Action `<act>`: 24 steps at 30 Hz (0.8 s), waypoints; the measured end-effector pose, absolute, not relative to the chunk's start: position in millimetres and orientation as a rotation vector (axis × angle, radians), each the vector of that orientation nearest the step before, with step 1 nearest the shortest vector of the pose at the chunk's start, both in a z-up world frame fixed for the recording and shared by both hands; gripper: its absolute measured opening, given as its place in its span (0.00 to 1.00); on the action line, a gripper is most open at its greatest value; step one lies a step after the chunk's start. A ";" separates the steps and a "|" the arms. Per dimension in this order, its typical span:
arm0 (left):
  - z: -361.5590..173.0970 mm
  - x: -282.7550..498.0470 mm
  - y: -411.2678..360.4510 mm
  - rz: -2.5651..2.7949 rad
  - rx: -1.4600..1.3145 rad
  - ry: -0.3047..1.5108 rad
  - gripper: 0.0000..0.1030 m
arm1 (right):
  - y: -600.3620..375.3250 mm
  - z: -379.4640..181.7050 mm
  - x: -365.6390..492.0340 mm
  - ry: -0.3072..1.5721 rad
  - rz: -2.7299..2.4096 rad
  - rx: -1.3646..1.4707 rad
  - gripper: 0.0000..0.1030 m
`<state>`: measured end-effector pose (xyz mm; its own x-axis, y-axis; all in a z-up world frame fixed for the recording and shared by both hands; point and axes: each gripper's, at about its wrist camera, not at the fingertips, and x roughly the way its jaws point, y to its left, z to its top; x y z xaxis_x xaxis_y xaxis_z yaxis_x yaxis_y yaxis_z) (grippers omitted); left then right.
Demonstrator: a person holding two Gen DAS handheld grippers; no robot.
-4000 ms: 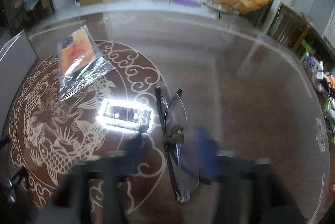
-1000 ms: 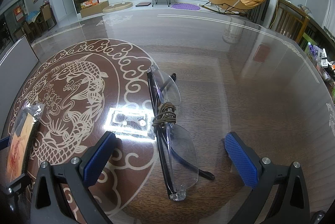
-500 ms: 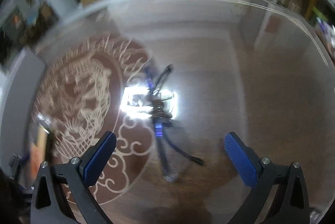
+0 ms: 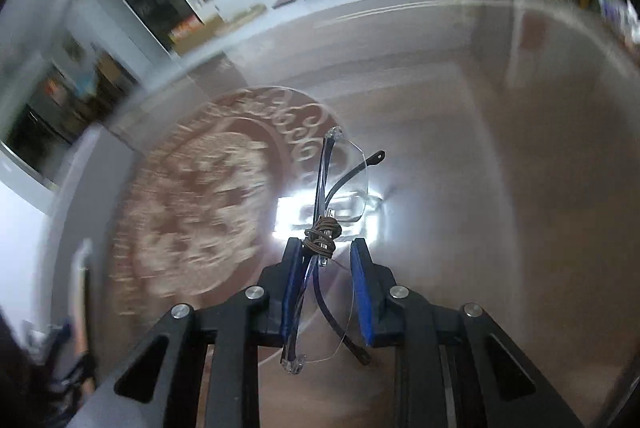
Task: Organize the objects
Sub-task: 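Lift the phone and eyeglasses and carry them toward the white tray, then open both grippers to drop the phone and eyeglasses into the tray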
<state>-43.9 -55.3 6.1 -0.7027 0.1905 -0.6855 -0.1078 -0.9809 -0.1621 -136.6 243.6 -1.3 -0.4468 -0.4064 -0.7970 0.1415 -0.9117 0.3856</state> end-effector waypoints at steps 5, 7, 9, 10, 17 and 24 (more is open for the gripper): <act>51.0 -17.7 -73.3 2.789 -1.013 -0.226 0.74 | 241.8 29.3 -99.3 -0.558 -2.272 1.325 0.25; 70.4 -3.9 -91.0 2.815 -0.971 -0.249 0.74 | 231.1 43.9 -87.7 -0.566 -2.247 1.293 0.25; 88.4 10.5 -117.3 2.863 -0.946 -0.259 0.74 | 208.4 62.2 -76.8 -0.578 -2.199 1.251 0.25; 94.3 15.5 -129.7 2.888 -0.944 -0.257 0.74 | 195.3 71.1 -72.3 -0.575 -2.177 1.231 0.25; 94.4 41.1 -244.5 3.090 -1.160 -0.223 0.74 | 18.8 138.4 -28.6 -0.367 -1.931 1.077 0.25; 47.9 54.7 -303.8 3.137 -1.514 -0.196 0.83 | -145.7 114.3 10.1 -0.159 -1.765 1.143 0.40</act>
<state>54.7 -303.8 47.9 -0.5749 -0.2582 -0.7764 0.3531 -0.9343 0.0492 10.1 -145.7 114.3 -0.0681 -0.7805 -0.6214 0.6571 -0.5038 0.5608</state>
